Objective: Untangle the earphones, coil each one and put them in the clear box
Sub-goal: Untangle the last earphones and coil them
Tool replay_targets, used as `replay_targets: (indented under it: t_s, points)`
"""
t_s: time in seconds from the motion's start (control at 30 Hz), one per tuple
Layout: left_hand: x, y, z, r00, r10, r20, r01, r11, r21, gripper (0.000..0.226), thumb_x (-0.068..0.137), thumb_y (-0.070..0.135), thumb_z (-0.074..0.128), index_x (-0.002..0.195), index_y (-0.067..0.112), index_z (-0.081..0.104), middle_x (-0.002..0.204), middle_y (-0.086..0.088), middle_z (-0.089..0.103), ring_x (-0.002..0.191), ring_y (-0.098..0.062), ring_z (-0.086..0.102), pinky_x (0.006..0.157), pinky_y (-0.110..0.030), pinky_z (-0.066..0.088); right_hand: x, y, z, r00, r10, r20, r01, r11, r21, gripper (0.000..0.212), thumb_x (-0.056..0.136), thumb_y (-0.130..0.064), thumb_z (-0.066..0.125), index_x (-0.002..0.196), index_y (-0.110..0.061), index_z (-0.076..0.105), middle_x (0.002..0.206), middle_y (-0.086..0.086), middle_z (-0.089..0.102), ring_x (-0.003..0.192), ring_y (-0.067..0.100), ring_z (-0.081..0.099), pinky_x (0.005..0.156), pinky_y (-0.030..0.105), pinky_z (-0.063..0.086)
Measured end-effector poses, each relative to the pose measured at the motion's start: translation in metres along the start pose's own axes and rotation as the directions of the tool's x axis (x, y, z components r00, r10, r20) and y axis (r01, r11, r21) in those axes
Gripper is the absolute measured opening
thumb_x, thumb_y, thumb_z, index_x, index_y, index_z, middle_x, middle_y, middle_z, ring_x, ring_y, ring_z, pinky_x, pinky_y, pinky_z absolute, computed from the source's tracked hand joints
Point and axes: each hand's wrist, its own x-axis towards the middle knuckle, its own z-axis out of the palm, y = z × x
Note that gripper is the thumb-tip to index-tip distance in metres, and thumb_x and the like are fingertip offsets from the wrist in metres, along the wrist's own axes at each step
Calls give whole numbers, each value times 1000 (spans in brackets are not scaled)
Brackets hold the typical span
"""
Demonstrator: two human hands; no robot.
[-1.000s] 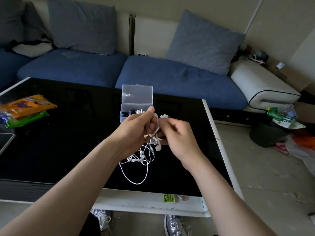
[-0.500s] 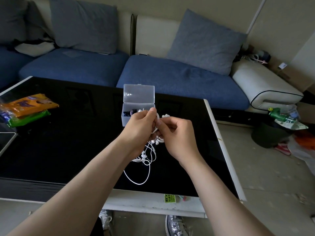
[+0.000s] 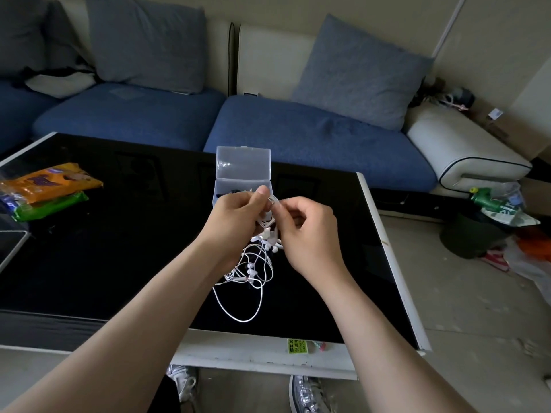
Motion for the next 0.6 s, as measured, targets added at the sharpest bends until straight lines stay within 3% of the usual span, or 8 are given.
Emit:
replay_targets:
  t_s: [0.1, 0.17, 0.27, 0.4, 0.47, 0.6]
  points:
    - [1, -1, -2, 999, 37, 26, -36, 999, -35, 38, 106, 32, 62, 104, -4, 73, 106, -32, 72, 105, -48, 71, 95, -53, 61, 1, -1, -1, 999, 37, -27, -37, 999, 0, 18, 103, -26, 69, 100, -11, 79, 83, -6, 78, 75, 3, 74, 68, 18, 56]
    - [0, -1, -2, 997, 52, 55, -50, 998, -35, 32, 104, 28, 66, 107, -3, 73, 103, -28, 75, 103, -44, 73, 89, -46, 64, 4, 2, -2, 994, 105, -39, -103, 994, 31, 18, 104, -28, 67, 97, -14, 78, 81, -5, 78, 76, 7, 75, 72, 30, 62]
    - [-2, -1, -2, 997, 66, 51, -65, 998, -18, 25, 101, 25, 70, 107, 2, 76, 101, -22, 78, 103, -40, 75, 92, -44, 63, 6, 5, -1, 984, 178, 24, -180, 981, 70, 20, 106, -34, 61, 99, -19, 72, 86, -1, 78, 81, 13, 76, 78, 43, 63]
    - [-1, -2, 2, 999, 36, -13, -37, 996, -83, 26, 103, 21, 67, 102, -4, 73, 100, -29, 75, 91, -43, 75, 93, -50, 62, 3, 1, 4, 947, 283, 153, -307, 937, 167, 24, 112, -40, 48, 105, -20, 60, 91, 6, 75, 80, 17, 74, 77, 40, 59]
    - [3, -5, 2, 997, 18, -76, -25, 996, -82, 29, 104, 24, 66, 93, -2, 70, 95, -26, 76, 83, -36, 75, 95, -55, 60, 2, 0, 5, 920, 319, 229, -362, 915, 177, 24, 112, -43, 45, 111, -21, 55, 91, 12, 76, 81, 21, 75, 79, 41, 57]
    - [9, -8, 2, 996, -58, -74, 43, 980, -194, 25, 108, 23, 58, 96, 2, 61, 104, -17, 79, 100, -30, 78, 95, -49, 62, -1, 3, 6, 879, 364, 309, -422, 895, 145, 8, 110, -24, 50, 117, -25, 48, 93, 6, 73, 74, 11, 72, 72, 34, 54]
